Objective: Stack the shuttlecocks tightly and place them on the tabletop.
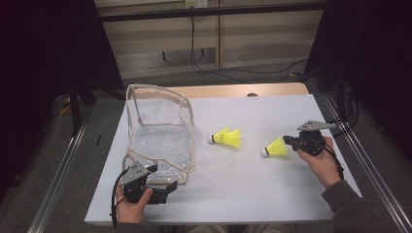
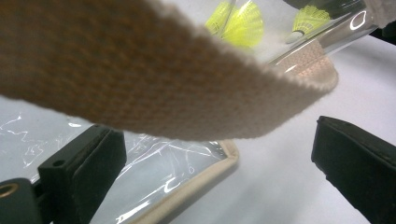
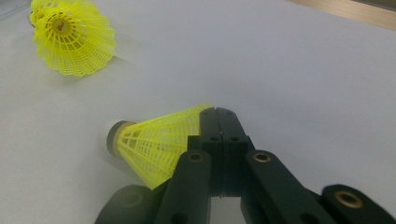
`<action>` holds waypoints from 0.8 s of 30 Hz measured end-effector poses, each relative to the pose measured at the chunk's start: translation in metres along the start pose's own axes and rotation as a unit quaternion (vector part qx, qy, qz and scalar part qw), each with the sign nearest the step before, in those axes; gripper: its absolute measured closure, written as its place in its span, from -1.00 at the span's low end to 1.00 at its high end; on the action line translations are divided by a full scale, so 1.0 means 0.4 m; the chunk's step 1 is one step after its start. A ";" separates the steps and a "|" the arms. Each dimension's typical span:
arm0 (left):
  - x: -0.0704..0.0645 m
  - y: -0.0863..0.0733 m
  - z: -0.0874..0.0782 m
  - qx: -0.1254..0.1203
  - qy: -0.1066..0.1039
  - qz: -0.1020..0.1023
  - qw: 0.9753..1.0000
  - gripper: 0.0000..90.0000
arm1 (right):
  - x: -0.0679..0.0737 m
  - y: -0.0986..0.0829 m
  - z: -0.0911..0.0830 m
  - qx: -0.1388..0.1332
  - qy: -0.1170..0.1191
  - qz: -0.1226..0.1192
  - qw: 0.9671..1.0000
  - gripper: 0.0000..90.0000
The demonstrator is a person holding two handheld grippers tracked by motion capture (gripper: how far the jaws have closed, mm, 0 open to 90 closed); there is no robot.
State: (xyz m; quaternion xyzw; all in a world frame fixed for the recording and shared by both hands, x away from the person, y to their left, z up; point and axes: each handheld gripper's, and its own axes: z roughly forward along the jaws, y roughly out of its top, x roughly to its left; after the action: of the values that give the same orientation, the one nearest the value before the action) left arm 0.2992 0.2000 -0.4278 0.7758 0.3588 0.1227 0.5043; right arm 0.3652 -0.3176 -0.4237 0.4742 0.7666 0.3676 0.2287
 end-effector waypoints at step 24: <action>-0.003 0.001 -0.001 -0.001 0.001 -0.001 1.000 -0.93 | -0.003 -0.005 -0.037 -0.013 0.003 0.016 1.000 1.00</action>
State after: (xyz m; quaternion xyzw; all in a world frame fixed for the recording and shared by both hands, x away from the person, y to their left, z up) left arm 0.2982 0.1995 -0.4271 0.7747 0.3597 0.1238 0.5051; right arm 0.3544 -0.3245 -0.4161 0.4821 0.7548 0.3828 0.2265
